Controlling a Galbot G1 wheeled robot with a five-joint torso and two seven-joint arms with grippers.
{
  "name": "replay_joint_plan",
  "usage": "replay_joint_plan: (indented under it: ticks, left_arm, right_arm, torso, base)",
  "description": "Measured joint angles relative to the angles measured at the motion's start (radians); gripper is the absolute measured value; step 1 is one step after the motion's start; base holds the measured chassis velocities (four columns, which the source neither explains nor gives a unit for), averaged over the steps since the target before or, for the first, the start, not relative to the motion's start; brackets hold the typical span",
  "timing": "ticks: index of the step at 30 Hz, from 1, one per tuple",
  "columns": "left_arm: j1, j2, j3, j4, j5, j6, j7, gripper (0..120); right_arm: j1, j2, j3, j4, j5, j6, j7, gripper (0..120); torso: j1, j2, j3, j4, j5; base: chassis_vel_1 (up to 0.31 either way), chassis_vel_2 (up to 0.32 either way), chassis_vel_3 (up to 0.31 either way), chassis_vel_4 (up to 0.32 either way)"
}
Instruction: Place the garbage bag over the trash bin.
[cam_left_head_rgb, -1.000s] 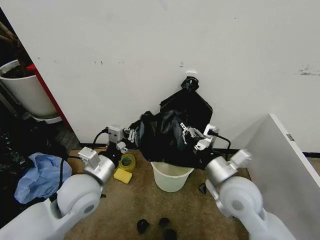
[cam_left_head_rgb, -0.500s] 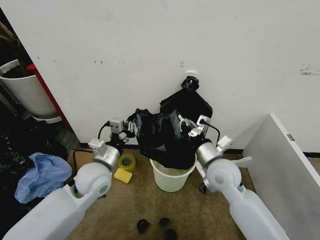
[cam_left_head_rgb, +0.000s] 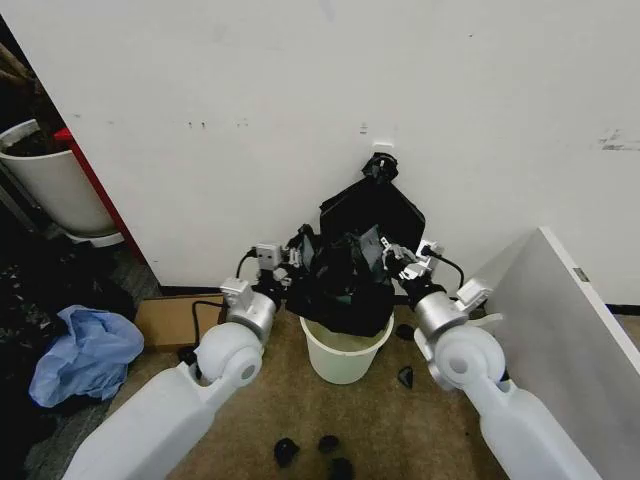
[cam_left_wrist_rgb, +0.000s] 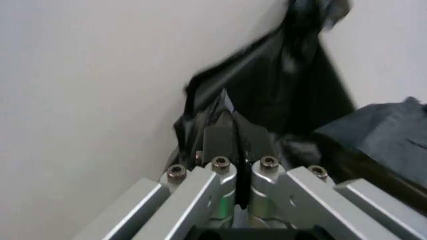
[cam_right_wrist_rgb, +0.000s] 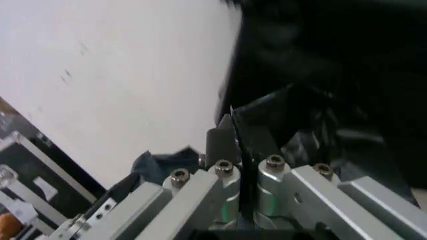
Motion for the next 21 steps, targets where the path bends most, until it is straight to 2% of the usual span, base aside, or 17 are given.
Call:
replay_joint_plan:
  ticks: [11,21]
  left_arm:
    - [0.117,-0.029,-0.017,0.076,0.044,-0.023,-0.008,0]
    - [0.142,-0.059,-0.025,0.116,0.051,-0.017,-0.03,0]
  right_arm:
    - [-0.12,0.064,-0.017,-0.132,-0.158,0.047,0.007,0]
    - [-0.183,0.06,0.004,-0.105,-0.2,0.026,0.083,0]
  torso:
    - [0.0,0.0,0.0,0.0002,-0.0001]
    - [0.0,0.0,0.0,0.0,-0.0003]
  base:
    - [0.0,0.0,0.0,0.0]
    - [0.0,0.0,0.0,0.0]
